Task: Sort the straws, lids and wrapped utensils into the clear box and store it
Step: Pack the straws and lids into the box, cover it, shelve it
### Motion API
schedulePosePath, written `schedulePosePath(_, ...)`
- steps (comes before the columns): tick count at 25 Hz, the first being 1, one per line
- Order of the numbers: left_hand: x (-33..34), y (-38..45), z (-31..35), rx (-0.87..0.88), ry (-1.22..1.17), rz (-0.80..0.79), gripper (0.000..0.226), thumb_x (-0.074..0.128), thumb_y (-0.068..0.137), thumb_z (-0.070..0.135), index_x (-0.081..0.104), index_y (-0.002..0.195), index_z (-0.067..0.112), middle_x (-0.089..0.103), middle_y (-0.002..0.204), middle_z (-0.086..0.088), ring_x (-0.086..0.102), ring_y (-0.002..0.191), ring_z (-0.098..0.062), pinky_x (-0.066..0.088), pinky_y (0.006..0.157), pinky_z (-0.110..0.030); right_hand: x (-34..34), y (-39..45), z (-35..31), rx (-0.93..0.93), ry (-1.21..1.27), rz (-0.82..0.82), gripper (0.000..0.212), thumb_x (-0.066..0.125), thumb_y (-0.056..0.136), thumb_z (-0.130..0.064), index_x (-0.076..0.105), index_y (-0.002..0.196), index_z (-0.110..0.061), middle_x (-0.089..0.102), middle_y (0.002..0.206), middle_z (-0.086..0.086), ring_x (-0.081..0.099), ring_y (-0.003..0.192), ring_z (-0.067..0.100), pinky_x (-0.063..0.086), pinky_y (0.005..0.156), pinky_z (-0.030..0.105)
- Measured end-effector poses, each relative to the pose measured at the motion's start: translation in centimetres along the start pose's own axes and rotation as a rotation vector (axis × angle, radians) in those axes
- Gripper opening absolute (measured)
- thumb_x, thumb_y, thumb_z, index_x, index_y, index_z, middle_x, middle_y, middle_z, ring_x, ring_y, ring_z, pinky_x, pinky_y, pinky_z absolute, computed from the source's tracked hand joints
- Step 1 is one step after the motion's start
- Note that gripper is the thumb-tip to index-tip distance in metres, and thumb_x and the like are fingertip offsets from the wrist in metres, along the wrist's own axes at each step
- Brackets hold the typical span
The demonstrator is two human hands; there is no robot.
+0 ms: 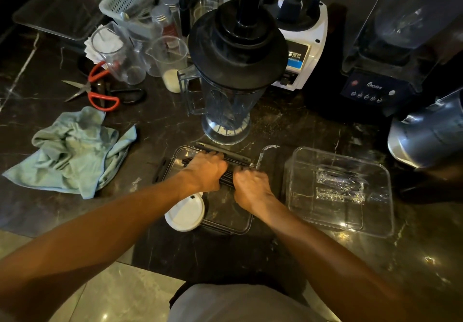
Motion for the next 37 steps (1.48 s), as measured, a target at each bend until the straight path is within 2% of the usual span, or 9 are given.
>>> schedulePosePath(4, 0.1, -0.3, -0.3, -0.004, -0.061, -0.015, 0.039, 0.067, 0.087, 0.036, 0.063, 0.122, 0.020, 0.072, 0.115, -0.004, 0.068, 0.106, -0.024, 0.051, 0.093, -0.038, 0.0, 0.1, 0.4, 0.008, 0.029, 0.009, 0.030, 0.059, 0.095, -0.009, 0.065, 0.124, -0.012, 0.065, 0.122, 0.011, 0.065, 0.113, 0.028, 0.052, 0.090, 0.038)
schedulePosePath(10, -0.4, -1.1, -1.0, -0.030, -0.120, -0.009, 0.038, 0.065, 0.089, 0.040, 0.062, 0.122, 0.020, 0.070, 0.117, -0.003, 0.067, 0.106, -0.023, 0.049, 0.093, -0.037, -1.0, 0.0, -0.1, -0.012, -0.020, 0.107, 0.038, 0.069, 0.092, -0.020, 0.060, 0.128, -0.011, 0.067, 0.124, 0.010, 0.061, 0.120, 0.028, 0.051, 0.094, 0.040)
schedulePosePath(14, -3.3, -1.7, -1.2, -0.044, -0.163, 0.114, 0.034, 0.064, 0.092, 0.041, 0.060, 0.121, 0.024, 0.073, 0.111, -0.001, 0.069, 0.098, -0.021, 0.043, 0.076, -0.028, -4.4, -0.9, 0.9, -0.038, 0.049, 0.213, 0.039, 0.073, 0.088, -0.020, 0.063, 0.125, -0.012, 0.067, 0.121, 0.008, 0.062, 0.116, 0.027, 0.051, 0.092, 0.039)
schedulePosePath(16, -5.2, -1.7, -0.7, -0.035, -0.171, 0.145, 0.031, 0.063, 0.094, 0.042, 0.060, 0.119, 0.024, 0.072, 0.108, 0.000, 0.066, 0.091, -0.019, 0.041, 0.074, -0.028, -6.3, -1.5, 2.3, -0.038, 0.100, 0.224, 0.033, 0.071, 0.089, -0.018, 0.063, 0.120, -0.016, 0.070, 0.114, 0.006, 0.067, 0.110, 0.026, 0.052, 0.088, 0.039)
schedulePosePath(20, -8.8, -0.9, 1.8, 0.022, -0.151, 0.194, 0.028, 0.065, 0.093, 0.037, 0.064, 0.117, 0.023, 0.073, 0.103, -0.001, 0.069, 0.091, -0.022, 0.052, 0.077, -0.033, -8.6, -3.7, 6.9, -0.031, 0.124, 0.174, 0.024, 0.068, 0.090, -0.018, 0.060, 0.112, -0.023, 0.071, 0.102, 0.001, 0.068, 0.100, 0.024, 0.049, 0.082, 0.036)
schedulePosePath(23, -10.8, 0.6, 5.9, 0.096, -0.176, 0.196, 0.025, 0.064, 0.090, 0.032, 0.064, 0.113, 0.023, 0.072, 0.098, -0.002, 0.070, 0.090, -0.023, 0.050, 0.073, -0.033, -9.3, -6.0, 12.2, 0.033, 0.120, 0.116, 0.020, 0.068, 0.089, -0.021, 0.055, 0.102, -0.029, 0.061, 0.088, -0.007, 0.067, 0.093, 0.021, 0.042, 0.072, 0.032)
schedulePosePath(27, -12.9, 3.4, 12.6, 0.193, -0.181, 0.153, 0.030, 0.063, 0.092, 0.032, 0.062, 0.121, 0.024, 0.072, 0.108, -0.001, 0.069, 0.098, -0.023, 0.043, 0.075, -0.031, -8.8, -9.6, 18.9, 0.129, 0.175, 0.094, 0.028, 0.071, 0.088, -0.026, 0.061, 0.114, -0.028, 0.068, 0.094, -0.001, 0.068, 0.092, 0.025, 0.042, 0.069, 0.032)
schedulePosePath(31, -12.9, 5.2, 15.0, 0.217, -0.186, 0.114, 0.033, 0.063, 0.094, 0.034, 0.062, 0.125, 0.024, 0.073, 0.109, 0.000, 0.070, 0.097, -0.021, 0.045, 0.077, -0.030, -7.7, -10.8, 21.0, 0.136, 0.181, 0.114, 0.037, 0.071, 0.088, -0.030, 0.062, 0.124, -0.028, 0.074, 0.104, 0.002, 0.070, 0.097, 0.026, 0.056, 0.081, 0.038)
schedulePosePath(37, -9.1, 7.2, 19.0, 0.243, -0.217, 0.035, 0.035, 0.065, 0.090, 0.034, 0.062, 0.123, 0.021, 0.071, 0.109, -0.001, 0.069, 0.095, -0.019, 0.051, 0.077, -0.029, -4.4, -11.7, 24.0, 0.149, 0.127, -0.033, 0.029, 0.065, 0.089, -0.021, 0.064, 0.118, -0.023, 0.073, 0.110, 0.007, 0.070, 0.105, 0.029, 0.054, 0.088, 0.038)
Point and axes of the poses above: each hand's wrist, its own y-axis towards the middle knuckle, its own x-axis out of the palm, z = x × y, the point moved 5 cm from there along y, towards the middle knuckle
